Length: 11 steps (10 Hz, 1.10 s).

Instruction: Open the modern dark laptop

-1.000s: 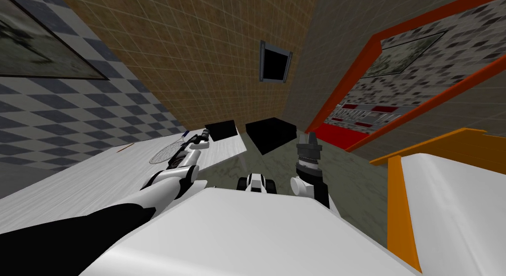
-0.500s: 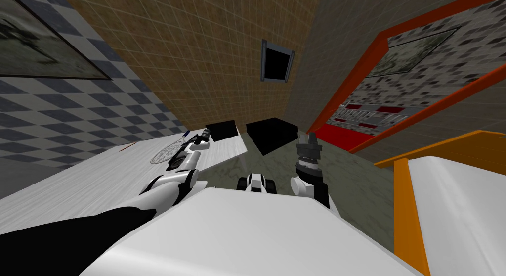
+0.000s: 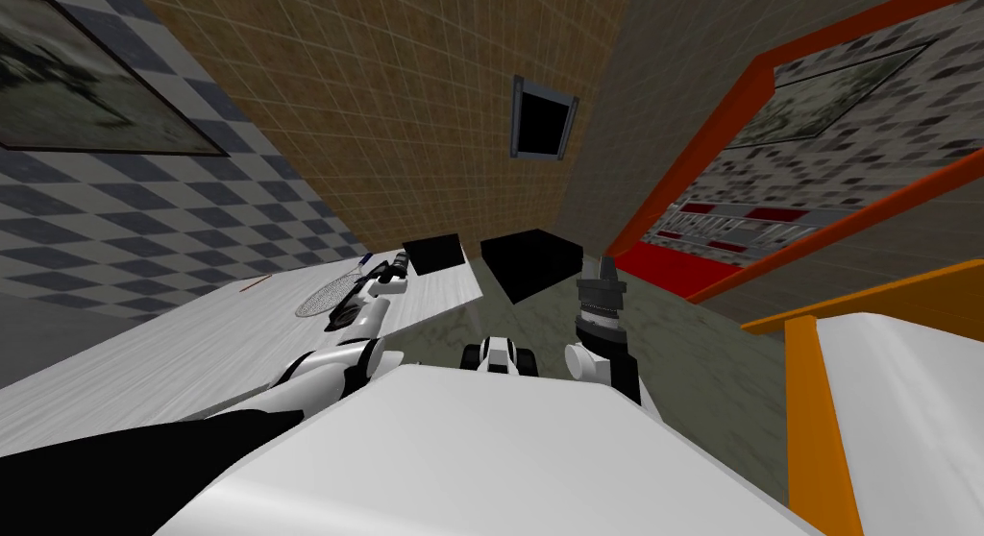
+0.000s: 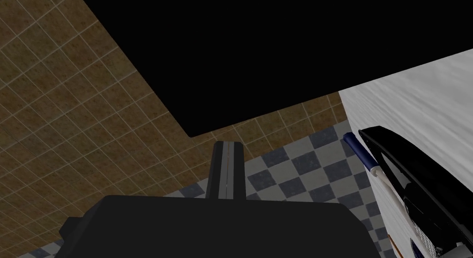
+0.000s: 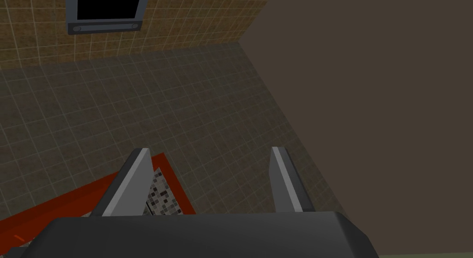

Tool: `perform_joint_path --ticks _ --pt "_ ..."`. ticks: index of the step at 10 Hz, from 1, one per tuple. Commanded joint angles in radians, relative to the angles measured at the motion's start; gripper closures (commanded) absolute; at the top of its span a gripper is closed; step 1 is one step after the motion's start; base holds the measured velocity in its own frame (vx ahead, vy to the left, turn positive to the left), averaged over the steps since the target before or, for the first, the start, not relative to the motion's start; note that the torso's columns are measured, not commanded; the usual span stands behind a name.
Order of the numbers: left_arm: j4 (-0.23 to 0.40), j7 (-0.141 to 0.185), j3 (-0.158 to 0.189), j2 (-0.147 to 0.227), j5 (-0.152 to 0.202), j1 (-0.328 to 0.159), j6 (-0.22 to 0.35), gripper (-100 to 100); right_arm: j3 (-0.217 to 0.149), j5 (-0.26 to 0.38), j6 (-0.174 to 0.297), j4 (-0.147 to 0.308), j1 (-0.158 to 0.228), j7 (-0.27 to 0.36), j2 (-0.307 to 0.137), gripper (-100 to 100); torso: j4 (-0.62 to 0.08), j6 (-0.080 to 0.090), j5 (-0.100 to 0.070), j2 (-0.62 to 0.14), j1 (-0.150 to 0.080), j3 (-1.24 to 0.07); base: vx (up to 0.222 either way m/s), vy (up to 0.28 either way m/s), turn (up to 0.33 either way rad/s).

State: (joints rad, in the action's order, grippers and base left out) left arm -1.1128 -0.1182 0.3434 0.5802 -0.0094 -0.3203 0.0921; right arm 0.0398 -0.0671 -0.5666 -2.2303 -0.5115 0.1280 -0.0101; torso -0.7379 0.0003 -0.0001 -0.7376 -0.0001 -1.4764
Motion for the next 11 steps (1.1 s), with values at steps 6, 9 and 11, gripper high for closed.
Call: perform_joint_path --ticks 6,9,11 --pt "-0.238 0.143 0.013 -0.059 -0.139 0.137 0.100 100 0.000 0.000 0.000 0.000 0.000 0.000 0.000 0 0.000 -0.001 0.000 0.000 0.001 0.000 0.034 0.005 0.042" --pt "-0.239 0.133 0.004 -0.054 -0.127 0.110 0.119 -100 0.000 0.000 0.000 0.000 0.000 0.000 0.000 0 0.000 0.000 0.000 -0.002 0.000 0.001 0.006 0.006 -0.004" --pt "-0.201 0.120 -0.011 -0.040 -0.109 0.065 0.137 -100 0.000 0.000 0.000 0.000 0.000 0.000 0.000 0 0.000 0.000 0.000 -0.002 0.001 0.001 -0.022 0.019 -0.009"
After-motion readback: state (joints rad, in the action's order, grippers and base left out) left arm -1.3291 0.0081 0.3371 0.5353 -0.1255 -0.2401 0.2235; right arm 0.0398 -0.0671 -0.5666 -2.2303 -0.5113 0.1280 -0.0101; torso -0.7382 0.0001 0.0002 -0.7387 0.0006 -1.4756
